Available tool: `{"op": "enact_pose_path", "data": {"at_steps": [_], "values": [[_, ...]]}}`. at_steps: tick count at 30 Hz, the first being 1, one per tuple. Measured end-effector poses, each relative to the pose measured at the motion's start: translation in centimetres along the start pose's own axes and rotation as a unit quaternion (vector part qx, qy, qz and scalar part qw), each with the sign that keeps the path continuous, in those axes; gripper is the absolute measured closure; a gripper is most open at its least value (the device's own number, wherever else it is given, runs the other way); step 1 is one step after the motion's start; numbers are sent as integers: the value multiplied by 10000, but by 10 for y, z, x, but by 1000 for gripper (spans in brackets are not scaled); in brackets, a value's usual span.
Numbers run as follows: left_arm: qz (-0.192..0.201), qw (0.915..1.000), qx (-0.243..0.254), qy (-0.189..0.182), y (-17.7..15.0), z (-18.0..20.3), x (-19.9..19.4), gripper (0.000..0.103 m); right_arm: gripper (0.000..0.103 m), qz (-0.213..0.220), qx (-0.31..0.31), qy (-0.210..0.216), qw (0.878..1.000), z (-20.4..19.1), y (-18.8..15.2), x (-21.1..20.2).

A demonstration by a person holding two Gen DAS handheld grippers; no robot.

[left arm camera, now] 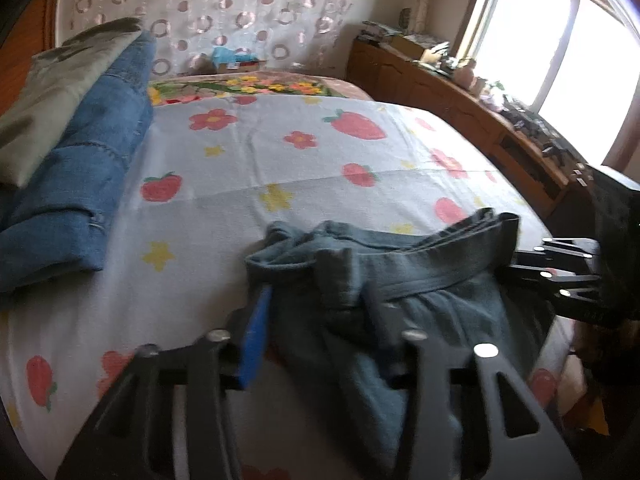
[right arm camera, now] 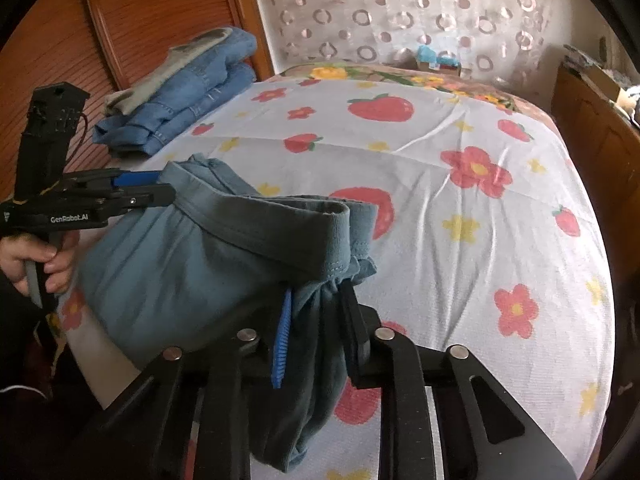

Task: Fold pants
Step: 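Grip the folded teal shorts with both tools and lift them off the bed, then carry the held shorts with both tools toward the stacked blue jeans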

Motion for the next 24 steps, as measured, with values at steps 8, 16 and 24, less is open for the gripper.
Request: {"op": "enact_pose_path", "data": {"at_steps": [8, 16, 24], "values": [[141, 9997, 174, 9, 1, 12, -10, 91, 95, 238, 121, 121, 9996, -1, 2, -10], [615, 9977, 262, 85, 7, 24, -43, 93, 96, 608, 42, 112, 9981, -12, 5, -33], [1010, 9939, 391, 221, 15, 35, -74, 93, 96, 956, -140, 43, 9953, -25, 12, -60]]}}
Point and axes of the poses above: each gripper's, at about its wrist camera, not at the fingertips, and x roughly the way its jaws point, z to its right, y to its top, the point moved 5 cm from there along x, roughly the way its jaws point, and after that the axes turned 6 degrees about x, right-handed, at the moved point
